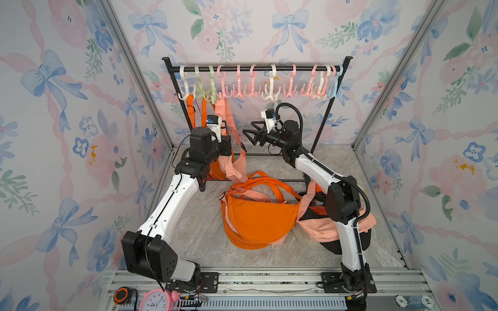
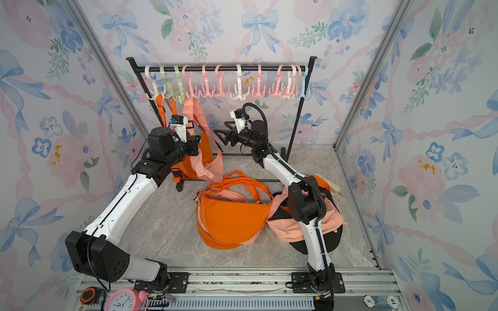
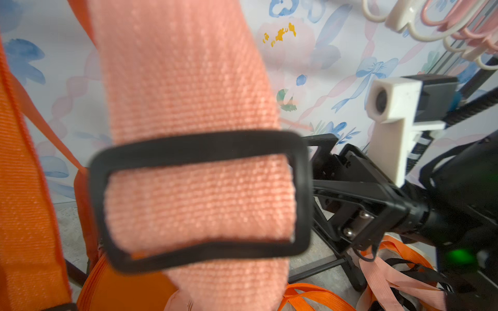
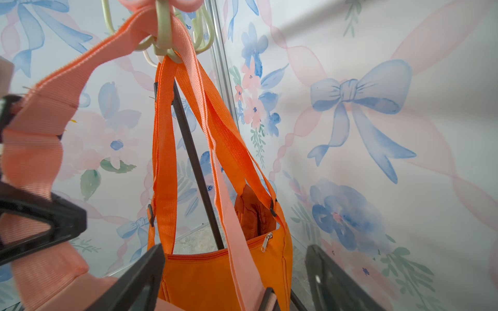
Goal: Take the bag off the hook
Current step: Pick up the bag from the hook.
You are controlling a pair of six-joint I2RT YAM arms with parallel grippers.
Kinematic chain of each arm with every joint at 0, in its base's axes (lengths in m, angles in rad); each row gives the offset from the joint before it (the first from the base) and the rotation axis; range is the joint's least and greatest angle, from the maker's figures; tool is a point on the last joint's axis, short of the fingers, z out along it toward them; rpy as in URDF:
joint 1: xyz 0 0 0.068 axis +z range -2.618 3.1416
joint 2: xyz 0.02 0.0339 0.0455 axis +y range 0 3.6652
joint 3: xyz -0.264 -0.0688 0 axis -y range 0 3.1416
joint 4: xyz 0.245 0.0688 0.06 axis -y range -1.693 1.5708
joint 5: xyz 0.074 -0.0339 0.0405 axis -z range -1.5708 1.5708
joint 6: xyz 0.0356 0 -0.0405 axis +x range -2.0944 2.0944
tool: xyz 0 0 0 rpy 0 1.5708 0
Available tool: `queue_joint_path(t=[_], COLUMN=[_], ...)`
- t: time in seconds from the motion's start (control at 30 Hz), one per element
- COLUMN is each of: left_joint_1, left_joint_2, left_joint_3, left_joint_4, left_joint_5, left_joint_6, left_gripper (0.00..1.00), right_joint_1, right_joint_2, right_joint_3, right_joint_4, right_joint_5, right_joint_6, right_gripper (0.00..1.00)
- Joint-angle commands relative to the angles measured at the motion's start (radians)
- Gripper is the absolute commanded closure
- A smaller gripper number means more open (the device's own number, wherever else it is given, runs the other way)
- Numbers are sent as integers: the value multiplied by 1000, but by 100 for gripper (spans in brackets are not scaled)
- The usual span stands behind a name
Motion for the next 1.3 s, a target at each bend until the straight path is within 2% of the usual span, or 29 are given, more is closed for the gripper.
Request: queue_joint_path(t=[0.0, 0.17, 0.23, 0.33, 0.43, 0.6, 0.67, 1.0, 1.27], left_joint_1=[-13, -16, -14, -13, -15, -13, -8, 31, 72], left_joint_2=[-39, -54, -62, -75, -86, -96, -93, -57, -10], left_joint_3=[-14, -31, -37, -49, -65, -90, -94, -68, 21], left_joint_4=[21, 5, -1, -1, -1, 1, 1, 8, -1], left_joint_5=[31, 31, 26, 25, 34, 18, 14, -7, 11], left_joint_6=[-14, -5, 1, -2, -15, -23, -23, -39, -50], left_gripper=[100, 100, 100, 100, 100, 100, 100, 100, 100], right_joint_1=[43, 80, 92, 100, 96, 92, 92, 95, 101], right_joint_2=[75, 189, 228, 270, 284, 273, 259, 150, 114], right_joint_3=[94, 255, 317, 376, 393, 381, 362, 240, 239], right_joint_4=[42, 5, -22, -26, 10, 71, 83, 115, 109], right_joint_5=[21, 43, 59, 108, 130, 149, 147, 149, 148], right_joint_6=[29, 41, 36, 53, 102, 174, 188, 190, 181], right_gripper=[18, 21, 24, 35, 54, 92, 100, 100, 100])
